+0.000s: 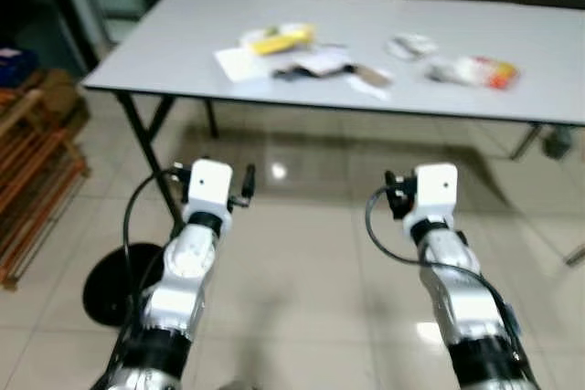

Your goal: Picking trash to rubbish bin

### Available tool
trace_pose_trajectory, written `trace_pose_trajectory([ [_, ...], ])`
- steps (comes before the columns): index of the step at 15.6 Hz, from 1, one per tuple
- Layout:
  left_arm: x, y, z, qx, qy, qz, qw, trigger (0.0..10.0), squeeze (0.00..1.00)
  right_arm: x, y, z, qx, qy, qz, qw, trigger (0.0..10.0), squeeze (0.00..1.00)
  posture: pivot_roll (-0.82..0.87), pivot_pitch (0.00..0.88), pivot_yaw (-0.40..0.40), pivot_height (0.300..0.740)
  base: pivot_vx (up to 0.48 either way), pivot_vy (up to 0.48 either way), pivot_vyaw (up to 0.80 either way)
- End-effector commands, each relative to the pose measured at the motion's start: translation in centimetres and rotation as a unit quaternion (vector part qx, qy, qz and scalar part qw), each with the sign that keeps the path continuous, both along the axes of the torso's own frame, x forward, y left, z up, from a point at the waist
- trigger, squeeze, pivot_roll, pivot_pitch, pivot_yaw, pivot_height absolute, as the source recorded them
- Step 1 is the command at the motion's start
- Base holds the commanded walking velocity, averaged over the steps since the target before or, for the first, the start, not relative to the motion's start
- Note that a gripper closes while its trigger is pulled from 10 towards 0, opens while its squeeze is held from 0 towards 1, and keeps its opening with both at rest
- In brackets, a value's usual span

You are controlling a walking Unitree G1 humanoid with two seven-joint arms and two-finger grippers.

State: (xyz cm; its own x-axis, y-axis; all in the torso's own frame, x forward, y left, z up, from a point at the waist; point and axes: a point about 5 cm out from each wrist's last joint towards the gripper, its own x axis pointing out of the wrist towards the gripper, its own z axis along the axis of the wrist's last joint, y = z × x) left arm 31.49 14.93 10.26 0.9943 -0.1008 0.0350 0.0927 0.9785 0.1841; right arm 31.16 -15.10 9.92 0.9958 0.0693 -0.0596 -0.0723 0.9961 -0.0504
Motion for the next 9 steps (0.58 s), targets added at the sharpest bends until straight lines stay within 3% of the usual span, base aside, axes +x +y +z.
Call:
trace_pose_trajectory([
  [1, 0.22, 0.01, 0.31, -0.002, -0.003, 0.003, 1.0, 10.0, 0.0, 0.15, 0.0, 0.38, -0.001, -0.007, 0.0, 1.0, 10.0, 0.0, 0.01, 0.036, -0.001, 0.74, 0.345, 0.0, 0.0],
  [6, 0.18, 0.01, 0.31, -0.002, -0.002, 0.002, 1.0, 10.0, 0.0, 0.29, -0.11, 0.38, 0.02, -0.004, -0.011, 1.0, 10.0, 0.0, 0.01, 0.05, 0.002, 0.74, 0.35, 0.0, -0.66],
  [9, 0.16, 0.16, 0.37, 0.0, -0.002, 0.003, 1.0, 10.0, 0.0, 0.22, -0.06, 0.39, 0.015, -0.008, -0.015, 1.0, 10.0, 0.0, 0.02, 0.058, 0.007, 0.74, 0.351, 0.0, 0.0],
])
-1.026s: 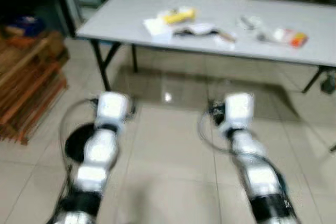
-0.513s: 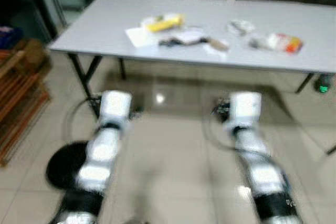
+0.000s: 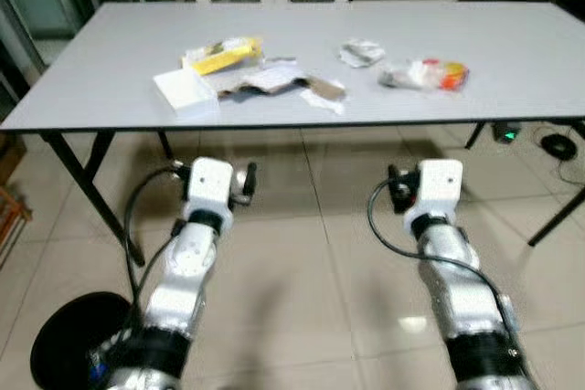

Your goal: Picking trash to rubbish bin

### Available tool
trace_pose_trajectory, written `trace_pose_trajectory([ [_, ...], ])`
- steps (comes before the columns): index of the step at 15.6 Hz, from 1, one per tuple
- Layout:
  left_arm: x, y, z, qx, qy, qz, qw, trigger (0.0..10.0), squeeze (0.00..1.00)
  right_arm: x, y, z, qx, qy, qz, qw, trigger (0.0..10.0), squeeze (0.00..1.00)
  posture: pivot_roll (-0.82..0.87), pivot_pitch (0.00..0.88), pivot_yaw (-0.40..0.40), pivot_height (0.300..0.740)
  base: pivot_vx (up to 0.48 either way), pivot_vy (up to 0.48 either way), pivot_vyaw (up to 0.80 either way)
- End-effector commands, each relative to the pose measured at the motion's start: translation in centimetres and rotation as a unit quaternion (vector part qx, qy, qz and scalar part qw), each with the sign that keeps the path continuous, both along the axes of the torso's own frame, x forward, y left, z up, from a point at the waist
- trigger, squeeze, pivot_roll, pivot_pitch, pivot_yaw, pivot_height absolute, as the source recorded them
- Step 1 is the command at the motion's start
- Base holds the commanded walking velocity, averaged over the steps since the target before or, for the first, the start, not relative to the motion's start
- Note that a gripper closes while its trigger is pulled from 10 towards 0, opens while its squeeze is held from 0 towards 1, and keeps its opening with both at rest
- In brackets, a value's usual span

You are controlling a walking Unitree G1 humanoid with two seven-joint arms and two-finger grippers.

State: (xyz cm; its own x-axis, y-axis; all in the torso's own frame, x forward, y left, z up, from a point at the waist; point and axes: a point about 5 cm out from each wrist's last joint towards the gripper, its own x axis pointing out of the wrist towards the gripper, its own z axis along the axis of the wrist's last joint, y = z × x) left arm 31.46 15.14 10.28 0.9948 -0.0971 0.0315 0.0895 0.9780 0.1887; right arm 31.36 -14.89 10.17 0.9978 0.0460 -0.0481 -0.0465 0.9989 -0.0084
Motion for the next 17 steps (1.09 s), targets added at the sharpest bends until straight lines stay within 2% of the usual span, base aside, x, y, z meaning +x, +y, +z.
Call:
trace_pose_trajectory([
  [1, 0.2, 0.0, 0.4, -0.002, -0.004, 0.001, 1.0, 10.0, 0.0, 0.0, -0.3, 0.1, -0.004, -0.002, -0.005, 1.0, 10.0, 0.0, 0.02, 0.061, 0.008, 0.74, 0.349, 0.0, 0.0],
  [3, 0.3, 0.0, 0.6, -0.001, -0.005, 0.001, 1.0, 10.0, 0.0, 0.2, -0.4, 0.1, 0.001, 0.001, -0.009, 1.0, 10.0, 0.0, 0.01, 0.063, 0.011, 0.74, 0.351, 0.0, 0.0],
  [6, 0.3, -0.2, 0.6, -0.002, -0.005, -0.001, 1.0, 10.0, 0.0, 0.2, 0.0, 0.0, 0.007, 0.003, -0.005, 1.0, 10.0, 0.0, 0.02, 0.063, 0.009, 0.74, 0.35, 0.0, -0.72],
  [14, 0.4, 0.0, 0.8, -0.002, -0.009, 0.005, 1.0, 10.0, 0.0, 0.0, 0.4, 0.1, -0.003, -0.004, 0.003, 1.0, 10.0, 0.0, 0.02, 0.049, 0.01, 0.74, 0.347, 0.0, 0.0],
  [17, 0.5, 0.0, 1.0, -0.002, -0.011, 0.005, 1.0, 10.0, 0.0, 0.0, 0.6, 0.1, -0.024, -0.007, 0.01, 1.0, 10.0, 0.0, 0.02, 0.045, 0.009, 0.74, 0.349, 0.0, 0.72],
])
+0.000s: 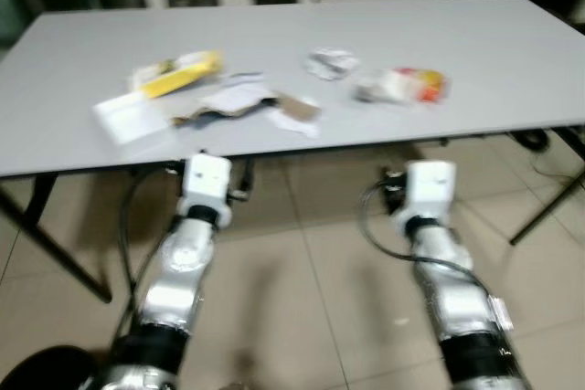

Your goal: Picking trash to rubbish bin

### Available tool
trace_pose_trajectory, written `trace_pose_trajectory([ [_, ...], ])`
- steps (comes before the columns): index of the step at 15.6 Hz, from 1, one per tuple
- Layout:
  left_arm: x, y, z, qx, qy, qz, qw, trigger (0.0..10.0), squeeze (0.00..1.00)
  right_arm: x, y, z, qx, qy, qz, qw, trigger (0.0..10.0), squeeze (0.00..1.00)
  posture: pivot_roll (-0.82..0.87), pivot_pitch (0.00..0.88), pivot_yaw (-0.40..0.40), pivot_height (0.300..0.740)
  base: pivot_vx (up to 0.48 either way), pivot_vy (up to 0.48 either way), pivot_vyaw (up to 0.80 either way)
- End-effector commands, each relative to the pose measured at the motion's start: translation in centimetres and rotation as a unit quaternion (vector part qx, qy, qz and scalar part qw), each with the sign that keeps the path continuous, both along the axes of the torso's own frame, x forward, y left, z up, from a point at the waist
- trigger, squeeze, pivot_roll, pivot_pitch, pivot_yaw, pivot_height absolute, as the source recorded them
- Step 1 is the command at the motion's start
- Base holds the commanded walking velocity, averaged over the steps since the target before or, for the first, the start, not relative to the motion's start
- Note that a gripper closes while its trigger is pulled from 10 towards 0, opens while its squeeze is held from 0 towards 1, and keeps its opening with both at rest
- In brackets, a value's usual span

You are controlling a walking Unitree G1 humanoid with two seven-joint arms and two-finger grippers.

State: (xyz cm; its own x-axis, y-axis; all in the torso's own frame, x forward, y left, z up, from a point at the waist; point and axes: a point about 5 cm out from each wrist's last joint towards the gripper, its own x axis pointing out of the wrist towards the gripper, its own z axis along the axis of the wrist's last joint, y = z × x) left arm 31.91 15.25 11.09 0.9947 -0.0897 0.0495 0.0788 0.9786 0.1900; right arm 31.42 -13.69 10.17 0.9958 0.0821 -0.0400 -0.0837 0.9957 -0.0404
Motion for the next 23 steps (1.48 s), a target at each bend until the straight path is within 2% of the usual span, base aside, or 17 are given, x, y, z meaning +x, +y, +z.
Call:
trace_pose_trajectory([
  [1, 0.07, -0.15, 0.24, -0.002, -0.003, 0.002, 1.0, 10.0, 0.0, -0.06, -0.62, 0.0, -0.01, 0.001, -0.01, 1.0, 10.0, 0.0, 0.02, 0.041, 0.008, 0.74, 0.349, 0.0, 0.8],
  [2, 0.1, -0.15, 0.27, -0.003, -0.004, 0.003, 1.0, 10.0, 0.0, -0.08, -0.65, -0.09, -0.005, 0.003, -0.012, 1.0, 10.0, 0.0, 0.02, 0.041, 0.008, 0.74, 0.349, 0.0, 0.8],
  [16, 0.36, 0.26, 0.43, 0.01, -0.003, 0.01, 1.0, 10.0, 0.0, -0.12, -0.3, -0.17, 0.017, 0.006, -0.009, 1.0, 10.0, 0.0, 0.02, 0.021, 0.02, 0.74, 0.372, 0.0, 0.0],
  [19, 0.36, 0.21, 0.44, 0.009, -0.002, 0.011, 1.0, 10.0, 0.0, -0.19, -0.44, -0.35, 0.017, 0.012, -0.012, 1.0, 10.0, 0.0, 0.01, 0.025, 0.019, 0.74, 0.48, 0.0, -0.76],
  [23, 0.19, 0.34, 0.37, 0.009, -0.002, 0.012, 1.0, 10.0, 0.0, -0.32, -0.47, -0.67, 0.02, 0.017, -0.019, 0.999, 10.0, 0.0, 0.02, 0.035, 0.016, 0.74, 0.48, 0.0, 0.0],
])
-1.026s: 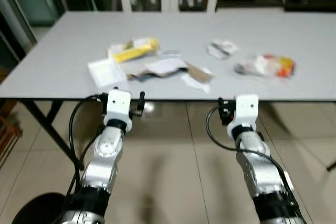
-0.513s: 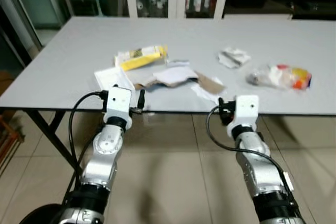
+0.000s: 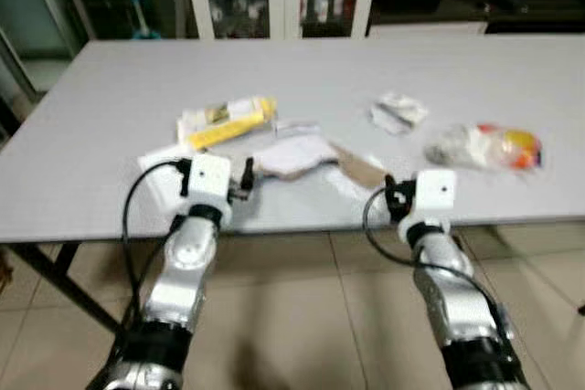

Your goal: Picking trash to rubbish bin

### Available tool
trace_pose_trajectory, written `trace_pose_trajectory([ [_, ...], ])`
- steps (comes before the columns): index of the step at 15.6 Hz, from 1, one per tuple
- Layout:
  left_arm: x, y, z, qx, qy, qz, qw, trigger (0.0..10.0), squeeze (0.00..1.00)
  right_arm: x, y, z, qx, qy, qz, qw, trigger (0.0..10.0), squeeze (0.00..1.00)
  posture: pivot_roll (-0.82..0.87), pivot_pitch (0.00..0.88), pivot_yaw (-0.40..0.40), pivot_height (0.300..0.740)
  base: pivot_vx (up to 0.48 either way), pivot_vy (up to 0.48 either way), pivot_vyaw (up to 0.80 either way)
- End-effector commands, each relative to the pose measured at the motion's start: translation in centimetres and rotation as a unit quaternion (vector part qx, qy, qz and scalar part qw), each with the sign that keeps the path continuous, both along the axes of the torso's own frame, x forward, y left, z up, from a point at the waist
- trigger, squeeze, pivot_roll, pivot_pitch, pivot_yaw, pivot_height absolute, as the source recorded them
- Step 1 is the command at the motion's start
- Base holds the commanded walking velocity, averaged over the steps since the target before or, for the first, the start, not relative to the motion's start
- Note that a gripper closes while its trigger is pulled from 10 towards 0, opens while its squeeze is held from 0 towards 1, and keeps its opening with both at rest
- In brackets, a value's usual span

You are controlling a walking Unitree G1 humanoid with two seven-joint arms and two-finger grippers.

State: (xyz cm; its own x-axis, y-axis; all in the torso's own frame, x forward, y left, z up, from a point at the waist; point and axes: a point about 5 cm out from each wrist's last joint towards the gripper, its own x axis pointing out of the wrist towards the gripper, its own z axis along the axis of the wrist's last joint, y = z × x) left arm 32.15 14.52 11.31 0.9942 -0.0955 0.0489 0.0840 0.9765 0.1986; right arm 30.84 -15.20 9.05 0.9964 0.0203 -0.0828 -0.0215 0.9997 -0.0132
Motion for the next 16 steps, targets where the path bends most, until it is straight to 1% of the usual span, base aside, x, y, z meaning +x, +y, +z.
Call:
trace_pose_trajectory([
  [1, -0.1, 1.1, 0.2, 0.006, -0.001, 0.016, 1.0, 10.0, 0.0, 0.3, 1.1, 0.5, 0.007, -0.005, 0.013, 1.0, 10.0, 0.0, 0.02, 0.037, 0.017, 0.74, 0.48, 0.0, 0.0],
  [7, 0.1, 0.9, 0.5, 0.006, -0.005, 0.011, 1.0, 10.0, 0.0, 0.4, 1.0, 0.4, 0.006, -0.001, 0.011, 1.0, 10.0, 0.0, 0.02, 0.04, 0.016, 0.74, 0.48, 0.0, 0.0],
  [10, 0.1, 0.7, 0.9, 0.0, -0.017, 0.001, 1.0, 10.0, 0.0, 0.4, 1.2, 0.3, 0.003, 0.004, 0.013, 1.0, 10.0, 0.0, 0.03, 0.043, 0.016, 0.74, 0.439, 0.0, 0.0],
  [13, -0.1, 0.4, 1.6, 0.0, -0.029, -0.024, 0.999, 10.0, 0.0, 0.4, 1.3, 0.3, 0.005, 0.004, 0.013, 1.0, 10.0, 0.0, 0.03, 0.05, 0.017, 0.74, 0.0, 0.0, 0.0],
  [14, 0.0, 0.0, 2.7, 0.024, -0.043, -0.057, 0.997, 10.0, 0.0, 0.4, 1.2, 0.2, 0.005, 0.005, 0.012, 1.0, 10.0, 0.0, 0.02, 0.051, 0.018, 0.74, 0.0, 0.0, 0.0],
  [15, 0.0, -0.2, 3.4, 0.041, -0.051, -0.078, 0.995, 10.0, 0.0, 0.4, 1.2, 0.2, 0.006, 0.005, 0.012, 1.0, 10.0, 0.0, 0.02, 0.05, 0.018, 0.74, 0.0, 0.0, 0.0],
  [16, 0.0, -0.9, 4.8, 0.073, -0.067, -0.126, 0.987, 10.0, 0.0, 0.4, 1.2, 0.2, 0.005, 0.006, 0.011, 1.0, 10.0, 0.0, 0.03, 0.048, 0.018, 0.74, 0.0, 0.0, 0.0],
])
